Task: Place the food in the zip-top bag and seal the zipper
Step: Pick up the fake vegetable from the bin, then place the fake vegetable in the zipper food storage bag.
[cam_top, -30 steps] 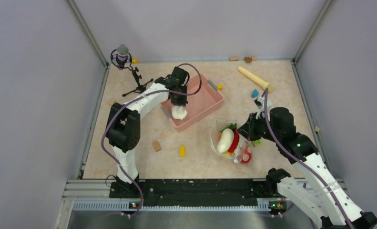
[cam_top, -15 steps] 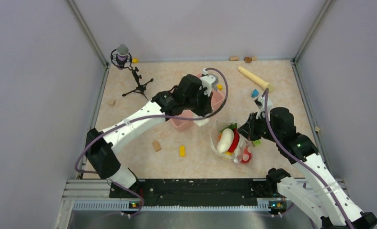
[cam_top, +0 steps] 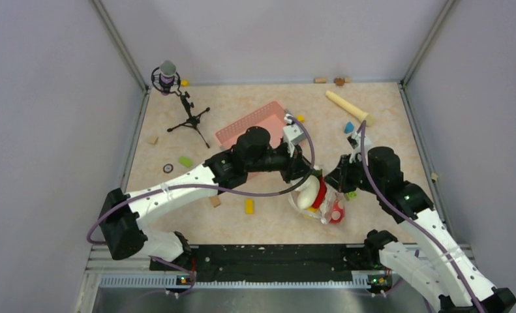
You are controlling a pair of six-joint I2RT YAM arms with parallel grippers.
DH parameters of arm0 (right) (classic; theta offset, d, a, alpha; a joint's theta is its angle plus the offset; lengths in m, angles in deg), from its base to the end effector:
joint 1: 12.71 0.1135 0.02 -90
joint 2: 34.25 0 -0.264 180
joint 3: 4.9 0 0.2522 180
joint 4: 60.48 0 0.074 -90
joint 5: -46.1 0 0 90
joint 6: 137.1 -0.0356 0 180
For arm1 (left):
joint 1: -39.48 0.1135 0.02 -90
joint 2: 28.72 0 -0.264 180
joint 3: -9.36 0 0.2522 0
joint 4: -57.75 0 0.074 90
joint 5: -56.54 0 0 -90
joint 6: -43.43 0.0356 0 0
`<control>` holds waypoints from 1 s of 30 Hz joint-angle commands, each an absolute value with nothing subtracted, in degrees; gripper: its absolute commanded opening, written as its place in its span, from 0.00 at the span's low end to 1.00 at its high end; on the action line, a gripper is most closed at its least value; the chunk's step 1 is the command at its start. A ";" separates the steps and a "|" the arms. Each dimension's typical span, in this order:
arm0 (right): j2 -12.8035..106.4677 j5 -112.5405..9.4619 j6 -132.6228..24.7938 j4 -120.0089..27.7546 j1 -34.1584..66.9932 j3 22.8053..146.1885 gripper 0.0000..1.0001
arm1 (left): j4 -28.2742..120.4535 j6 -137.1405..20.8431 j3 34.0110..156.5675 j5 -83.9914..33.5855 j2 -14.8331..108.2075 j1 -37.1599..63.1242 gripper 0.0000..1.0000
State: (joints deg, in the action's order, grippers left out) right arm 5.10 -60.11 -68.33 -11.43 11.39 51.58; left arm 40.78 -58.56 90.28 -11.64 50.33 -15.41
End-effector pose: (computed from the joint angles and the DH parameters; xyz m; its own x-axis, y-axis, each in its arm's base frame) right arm 0.1317 0.0698 0.2980 -0.6702 0.0811 -0.7377 -0.3923 0.8051 0.4449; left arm 0.1763 -0.2737 0.3530 -0.3472 0.1585 -0.9243 0.9136 0.2794 -0.2953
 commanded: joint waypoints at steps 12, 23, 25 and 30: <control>4.09 -64.28 -69.99 -14.70 11.22 51.18 0.04 | 66.49 -58.53 84.94 -1.80 55.90 -17.93 0.00; 3.22 -64.95 -71.40 -15.08 11.25 51.57 0.04 | 76.20 -62.72 78.77 -8.58 58.05 -18.15 0.00; 3.06 -65.07 -71.50 -15.08 11.21 51.58 0.04 | 77.13 -62.89 77.41 -10.08 57.92 -18.22 0.01; 2.59 -64.65 -71.51 -15.08 11.20 51.73 0.04 | 76.01 -62.68 76.56 -12.52 57.51 -18.33 0.26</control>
State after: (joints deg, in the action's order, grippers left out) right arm 3.97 -63.60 -70.78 -12.42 11.39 51.21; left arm 72.32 -62.08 76.92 -9.10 57.85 -18.01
